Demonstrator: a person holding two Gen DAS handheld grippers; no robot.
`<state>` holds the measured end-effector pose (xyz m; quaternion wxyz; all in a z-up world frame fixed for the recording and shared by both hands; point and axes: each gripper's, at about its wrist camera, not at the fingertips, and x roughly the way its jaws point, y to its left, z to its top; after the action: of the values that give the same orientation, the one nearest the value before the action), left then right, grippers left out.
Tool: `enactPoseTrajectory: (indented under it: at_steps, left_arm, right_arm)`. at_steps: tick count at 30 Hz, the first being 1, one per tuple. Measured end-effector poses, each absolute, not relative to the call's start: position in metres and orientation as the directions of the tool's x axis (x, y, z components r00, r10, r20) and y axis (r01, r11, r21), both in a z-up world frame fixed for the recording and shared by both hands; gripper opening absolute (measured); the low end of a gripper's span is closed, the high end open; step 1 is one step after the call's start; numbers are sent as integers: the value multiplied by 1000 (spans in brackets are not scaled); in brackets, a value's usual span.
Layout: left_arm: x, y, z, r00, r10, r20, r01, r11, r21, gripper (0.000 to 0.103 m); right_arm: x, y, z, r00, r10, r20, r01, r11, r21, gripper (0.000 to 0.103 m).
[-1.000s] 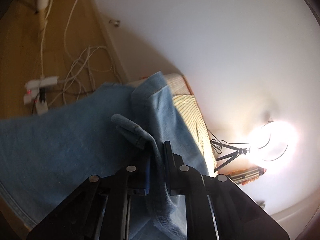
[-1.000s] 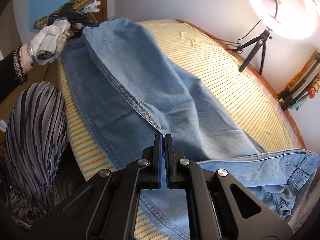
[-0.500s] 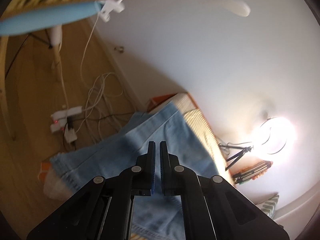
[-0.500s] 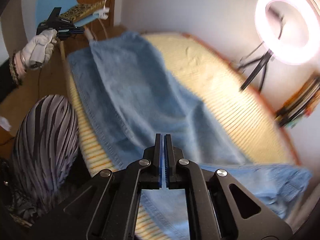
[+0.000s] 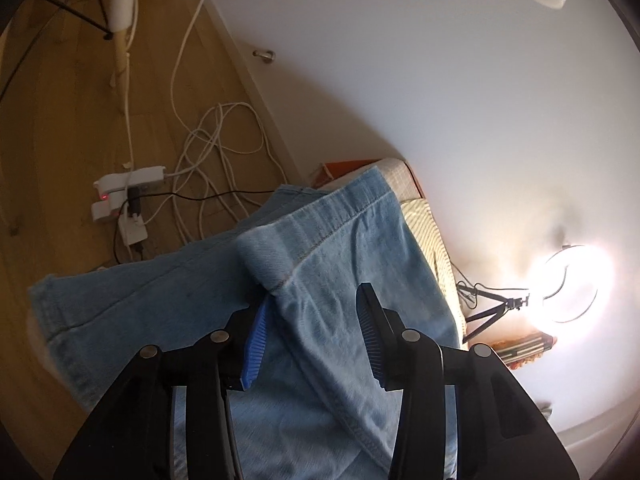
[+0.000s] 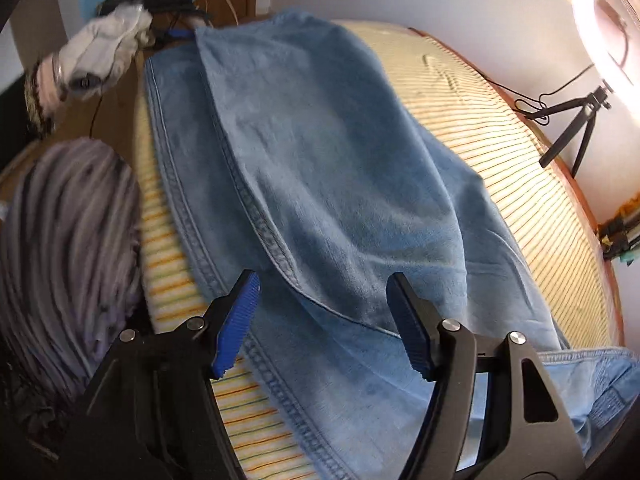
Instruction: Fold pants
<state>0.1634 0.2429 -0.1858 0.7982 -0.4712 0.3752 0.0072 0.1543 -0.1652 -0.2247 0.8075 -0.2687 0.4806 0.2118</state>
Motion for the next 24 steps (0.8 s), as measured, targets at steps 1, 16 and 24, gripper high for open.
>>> enactPoseTrajectory:
  at_steps: [1,16,24]
  left_arm:
    - [166,241,-185,716,-336,-612,-361,571,-737,38]
    - [183,247,-137,782,-277,-558,-265,663,-700,4]
    - [133,263,-124,827,-241,-507,-241,664,-708,4]
  right_arm:
    - [156,-165,-227,453,66,-889,-600,761,-249,68]
    - [180,-168,-171,573,86,-815,-527,800,-286,4]
    - [149,-148,-142,578,134,-805,-585,755,-295,4]
